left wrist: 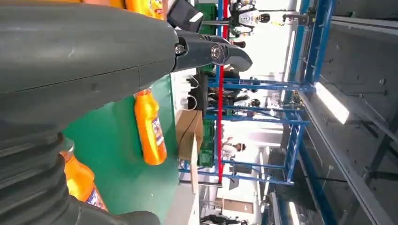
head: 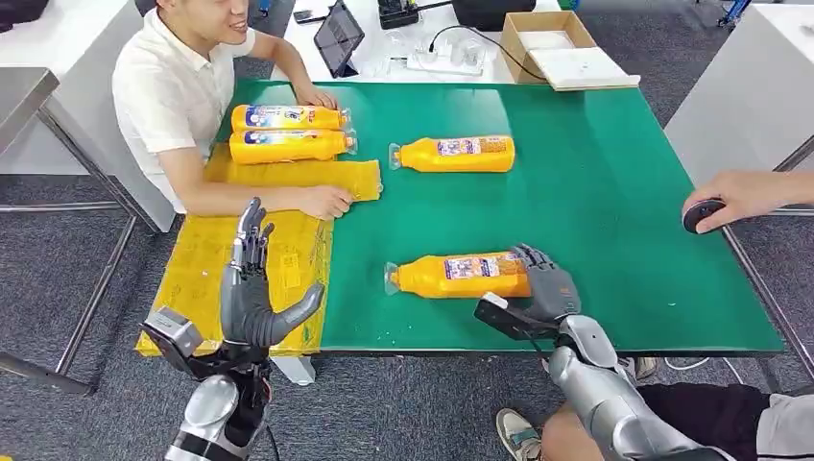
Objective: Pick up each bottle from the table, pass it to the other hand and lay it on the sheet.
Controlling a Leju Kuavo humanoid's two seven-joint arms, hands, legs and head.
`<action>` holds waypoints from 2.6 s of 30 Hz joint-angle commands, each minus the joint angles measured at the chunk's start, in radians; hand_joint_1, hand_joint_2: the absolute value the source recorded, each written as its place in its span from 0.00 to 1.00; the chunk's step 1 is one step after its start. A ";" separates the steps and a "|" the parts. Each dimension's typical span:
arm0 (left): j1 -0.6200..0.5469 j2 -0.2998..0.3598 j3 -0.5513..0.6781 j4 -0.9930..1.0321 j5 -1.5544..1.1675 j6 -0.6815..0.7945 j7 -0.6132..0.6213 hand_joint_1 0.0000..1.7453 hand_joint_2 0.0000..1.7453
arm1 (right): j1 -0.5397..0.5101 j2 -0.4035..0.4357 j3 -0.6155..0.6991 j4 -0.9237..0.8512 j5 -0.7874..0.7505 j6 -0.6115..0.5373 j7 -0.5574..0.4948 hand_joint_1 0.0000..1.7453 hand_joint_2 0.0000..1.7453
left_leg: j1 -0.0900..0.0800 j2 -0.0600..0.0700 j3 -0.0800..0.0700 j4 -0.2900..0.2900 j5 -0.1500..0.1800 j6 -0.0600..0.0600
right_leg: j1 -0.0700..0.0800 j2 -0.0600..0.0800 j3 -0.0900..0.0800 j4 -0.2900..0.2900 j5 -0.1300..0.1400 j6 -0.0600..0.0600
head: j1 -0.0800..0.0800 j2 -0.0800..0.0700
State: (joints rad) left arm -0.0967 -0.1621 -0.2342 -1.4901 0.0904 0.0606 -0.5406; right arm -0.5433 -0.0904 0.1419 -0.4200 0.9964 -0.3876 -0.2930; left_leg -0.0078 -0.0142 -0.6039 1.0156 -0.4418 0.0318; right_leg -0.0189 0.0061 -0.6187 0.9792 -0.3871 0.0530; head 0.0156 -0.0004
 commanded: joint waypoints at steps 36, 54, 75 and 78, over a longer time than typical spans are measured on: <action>0.076 -0.029 0.083 -0.016 0.128 0.145 0.016 0.00 1.00 | 0.098 0.084 -0.247 -0.077 -0.378 -0.139 -0.332 1.00 1.00 | 0.002 0.000 0.001 0.000 -0.001 -0.002 | 0.002 0.000 0.003 0.000 -0.001 -0.002 | 0.000 0.000; 0.061 0.071 -0.102 0.153 0.005 -0.077 0.133 0.00 1.00 | 0.191 0.194 -0.164 -0.415 -0.690 0.080 -0.397 1.00 1.00 | 0.001 0.001 0.002 -0.001 -0.001 -0.002 | 0.001 0.001 0.002 -0.001 -0.001 -0.002 | 0.000 0.000; -0.092 -0.005 -0.098 0.203 0.348 -0.242 0.204 0.00 1.00 | 0.230 0.335 0.190 -0.360 -0.729 0.091 -0.405 1.00 1.00 | 0.002 0.000 0.002 -0.001 -0.001 -0.002 | 0.003 0.000 0.002 0.000 -0.002 -0.002 | 0.000 0.000; -0.102 -0.002 -0.103 0.174 0.354 -0.237 0.197 0.00 1.00 | 0.229 0.342 0.226 -0.317 -0.720 0.061 -0.405 1.00 1.00 | 0.003 0.000 0.002 0.000 -0.001 -0.002 | 0.003 0.000 0.002 0.000 -0.002 -0.003 | 0.000 0.000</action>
State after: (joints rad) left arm -0.1430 -0.1732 -0.3178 -1.3291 0.4249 -0.1812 -0.3250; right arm -0.2910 0.2373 0.2517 -0.8618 0.2800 -0.3090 -0.6664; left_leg -0.0065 -0.0153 -0.6058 1.0155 -0.4419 0.0313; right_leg -0.0178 0.0059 -0.6201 0.9796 -0.3878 0.0523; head 0.0153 -0.0004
